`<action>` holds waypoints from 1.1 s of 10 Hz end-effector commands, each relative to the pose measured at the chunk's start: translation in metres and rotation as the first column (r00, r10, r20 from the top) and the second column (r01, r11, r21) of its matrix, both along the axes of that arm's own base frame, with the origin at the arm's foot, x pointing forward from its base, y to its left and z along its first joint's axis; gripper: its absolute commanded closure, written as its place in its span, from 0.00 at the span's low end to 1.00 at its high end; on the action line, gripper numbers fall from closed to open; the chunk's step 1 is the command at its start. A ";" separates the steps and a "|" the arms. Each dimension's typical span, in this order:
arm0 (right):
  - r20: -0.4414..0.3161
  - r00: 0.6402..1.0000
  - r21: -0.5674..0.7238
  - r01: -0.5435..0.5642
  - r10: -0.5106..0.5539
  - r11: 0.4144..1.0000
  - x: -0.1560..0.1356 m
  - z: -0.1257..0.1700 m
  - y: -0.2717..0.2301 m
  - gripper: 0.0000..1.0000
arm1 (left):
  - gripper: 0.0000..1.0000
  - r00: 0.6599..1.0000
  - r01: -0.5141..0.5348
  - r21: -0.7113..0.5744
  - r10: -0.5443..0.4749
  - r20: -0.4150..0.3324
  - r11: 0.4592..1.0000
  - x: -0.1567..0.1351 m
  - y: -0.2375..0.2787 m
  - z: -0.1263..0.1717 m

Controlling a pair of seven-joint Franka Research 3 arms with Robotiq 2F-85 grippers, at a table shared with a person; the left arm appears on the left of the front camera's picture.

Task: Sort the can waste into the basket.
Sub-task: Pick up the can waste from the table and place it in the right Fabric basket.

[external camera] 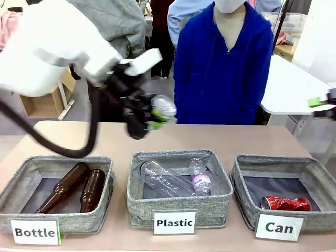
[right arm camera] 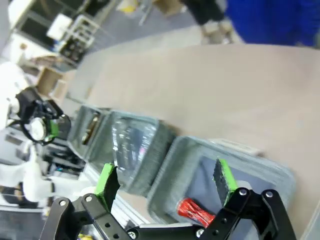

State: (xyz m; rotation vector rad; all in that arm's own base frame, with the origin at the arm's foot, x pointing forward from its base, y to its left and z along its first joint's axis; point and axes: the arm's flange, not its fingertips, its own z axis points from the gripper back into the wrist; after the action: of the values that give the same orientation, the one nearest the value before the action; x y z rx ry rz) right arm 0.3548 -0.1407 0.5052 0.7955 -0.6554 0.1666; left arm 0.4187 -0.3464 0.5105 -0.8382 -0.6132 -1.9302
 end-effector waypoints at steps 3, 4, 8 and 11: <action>0.043 0.981 -0.133 0.195 -0.191 0.972 -0.085 -0.015 -0.077 0.00 | 0.99 0.999 -0.020 -0.007 0.019 -0.034 1.000 -0.014 -0.183 -0.023; 0.045 0.970 -0.123 0.243 -0.239 0.962 -0.107 -0.024 -0.091 0.00 | 0.99 0.998 -0.059 -0.045 0.060 0.006 0.997 -0.021 -0.234 -0.033; 0.033 0.978 -0.124 0.211 -0.208 0.970 -0.095 -0.011 -0.090 0.00 | 0.99 0.983 -0.145 0.038 0.140 0.117 0.989 -0.012 -0.342 -0.073; 0.033 0.978 -0.124 0.211 -0.208 0.970 -0.095 -0.011 -0.090 0.00 | 0.99 0.986 -0.138 0.069 0.131 0.100 0.988 -0.008 -0.344 -0.078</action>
State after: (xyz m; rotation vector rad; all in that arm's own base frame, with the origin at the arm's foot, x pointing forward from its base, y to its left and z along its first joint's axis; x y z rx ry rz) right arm 0.2578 -0.2269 0.4897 0.6040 -0.7405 0.0439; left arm 0.4061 -0.6759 0.4168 -0.6346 -0.6648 -1.8739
